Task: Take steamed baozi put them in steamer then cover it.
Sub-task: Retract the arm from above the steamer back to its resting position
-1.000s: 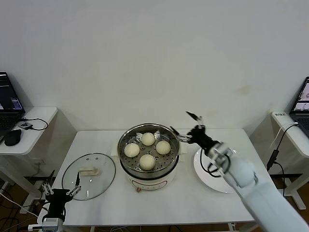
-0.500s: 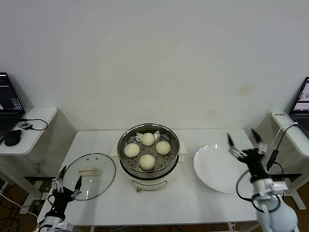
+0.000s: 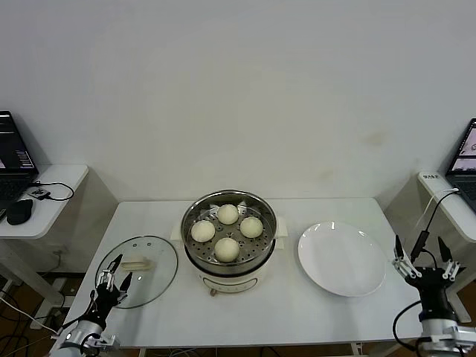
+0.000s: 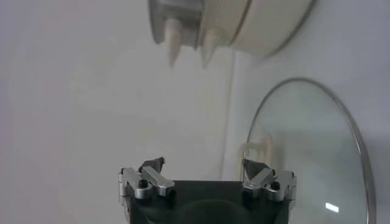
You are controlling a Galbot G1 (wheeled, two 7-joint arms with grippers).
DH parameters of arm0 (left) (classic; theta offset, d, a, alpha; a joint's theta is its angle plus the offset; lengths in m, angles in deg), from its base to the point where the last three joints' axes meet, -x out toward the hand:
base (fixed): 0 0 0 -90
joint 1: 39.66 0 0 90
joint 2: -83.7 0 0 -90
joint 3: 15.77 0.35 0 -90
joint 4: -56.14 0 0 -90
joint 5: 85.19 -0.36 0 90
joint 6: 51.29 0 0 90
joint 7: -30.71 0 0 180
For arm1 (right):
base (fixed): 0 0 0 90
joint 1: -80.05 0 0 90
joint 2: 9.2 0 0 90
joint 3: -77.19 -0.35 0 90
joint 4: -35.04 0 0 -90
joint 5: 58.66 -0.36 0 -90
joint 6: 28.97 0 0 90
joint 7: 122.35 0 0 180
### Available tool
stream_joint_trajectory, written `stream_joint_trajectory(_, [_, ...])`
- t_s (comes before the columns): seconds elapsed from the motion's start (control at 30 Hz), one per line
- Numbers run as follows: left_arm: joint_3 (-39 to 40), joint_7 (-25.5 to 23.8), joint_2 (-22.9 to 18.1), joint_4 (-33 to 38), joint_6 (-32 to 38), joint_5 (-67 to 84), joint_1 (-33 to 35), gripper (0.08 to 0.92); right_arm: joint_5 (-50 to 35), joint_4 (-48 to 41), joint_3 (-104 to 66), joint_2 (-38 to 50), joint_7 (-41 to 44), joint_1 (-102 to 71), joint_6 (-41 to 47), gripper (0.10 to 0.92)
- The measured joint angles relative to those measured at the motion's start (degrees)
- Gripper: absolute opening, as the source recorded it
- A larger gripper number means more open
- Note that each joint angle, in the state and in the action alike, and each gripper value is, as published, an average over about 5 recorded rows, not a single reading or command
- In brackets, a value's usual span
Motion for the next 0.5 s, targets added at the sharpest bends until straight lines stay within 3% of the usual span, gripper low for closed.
stream_joint_trajectory(0.5, [2.41, -1.77, 0.71, -6.66, 0.60, -3.01, -8.04, 0.823, 2.08, -0.02, -2.07, -2.77, -0.08, -3.01, -0.75, 0.823])
